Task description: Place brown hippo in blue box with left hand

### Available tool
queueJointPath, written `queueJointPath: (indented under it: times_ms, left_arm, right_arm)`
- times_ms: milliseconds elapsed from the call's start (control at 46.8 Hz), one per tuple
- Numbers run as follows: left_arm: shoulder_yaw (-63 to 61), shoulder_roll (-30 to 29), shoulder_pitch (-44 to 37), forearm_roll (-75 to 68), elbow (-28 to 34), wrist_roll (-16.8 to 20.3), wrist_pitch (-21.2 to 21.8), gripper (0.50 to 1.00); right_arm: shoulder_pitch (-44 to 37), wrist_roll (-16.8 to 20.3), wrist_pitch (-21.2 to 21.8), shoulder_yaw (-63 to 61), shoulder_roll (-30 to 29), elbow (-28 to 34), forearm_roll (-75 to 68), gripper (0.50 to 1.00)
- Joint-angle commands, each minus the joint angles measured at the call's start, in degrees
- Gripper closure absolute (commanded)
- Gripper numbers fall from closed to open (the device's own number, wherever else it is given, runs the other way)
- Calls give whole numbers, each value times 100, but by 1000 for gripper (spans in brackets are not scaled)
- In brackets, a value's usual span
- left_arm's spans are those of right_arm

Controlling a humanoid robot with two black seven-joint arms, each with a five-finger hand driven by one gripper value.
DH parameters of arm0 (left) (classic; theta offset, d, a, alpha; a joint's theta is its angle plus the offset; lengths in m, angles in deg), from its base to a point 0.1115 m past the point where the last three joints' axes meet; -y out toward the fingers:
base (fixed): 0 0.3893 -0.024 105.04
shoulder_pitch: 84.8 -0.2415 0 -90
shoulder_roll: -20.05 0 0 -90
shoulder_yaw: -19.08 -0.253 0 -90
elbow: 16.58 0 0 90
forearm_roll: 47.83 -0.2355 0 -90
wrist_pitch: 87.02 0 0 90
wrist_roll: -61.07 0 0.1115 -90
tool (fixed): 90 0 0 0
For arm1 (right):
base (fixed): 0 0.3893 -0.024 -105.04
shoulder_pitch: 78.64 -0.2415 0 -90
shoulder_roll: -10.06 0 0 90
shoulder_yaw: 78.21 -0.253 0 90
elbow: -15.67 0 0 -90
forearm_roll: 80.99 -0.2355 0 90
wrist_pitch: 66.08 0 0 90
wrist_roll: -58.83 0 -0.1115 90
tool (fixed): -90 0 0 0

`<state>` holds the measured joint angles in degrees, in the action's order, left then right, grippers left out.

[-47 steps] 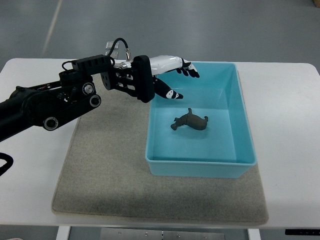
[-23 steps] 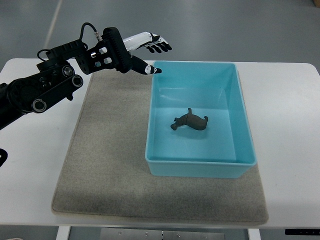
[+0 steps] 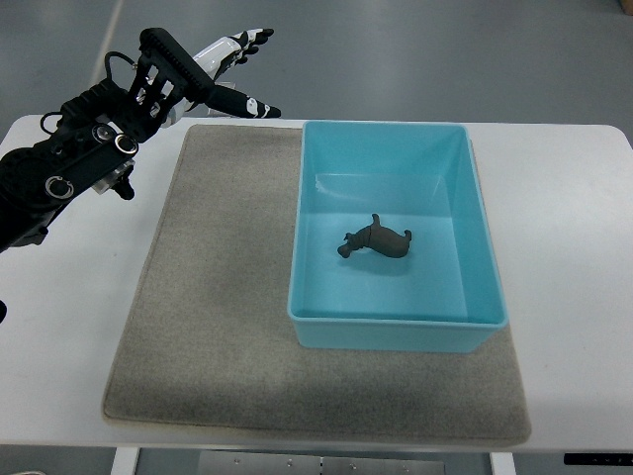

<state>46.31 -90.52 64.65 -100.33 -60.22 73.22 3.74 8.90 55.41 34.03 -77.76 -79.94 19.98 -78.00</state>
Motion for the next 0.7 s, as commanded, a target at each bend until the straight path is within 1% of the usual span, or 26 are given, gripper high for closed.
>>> queueJointPath:
  times_ms: [0,192,427,683]
  left_arm:
    - [1,1,-21,344,154,-2,4,501]
    - [-8,10,-30,1451,365,-2,4,501]
    - [-8,45,-126,3025,418,6,21,501]
    - [19,115,-162,4852,796,-90,21,504]
  right_arm:
    - [0,0,-1,0,0,0,0,564]
    - [0,0,-1,0,0,0,0,564]
    - [0,0,-1,0,0,0,0,564]
    - [0,0,-1,0,0,0,0,564]
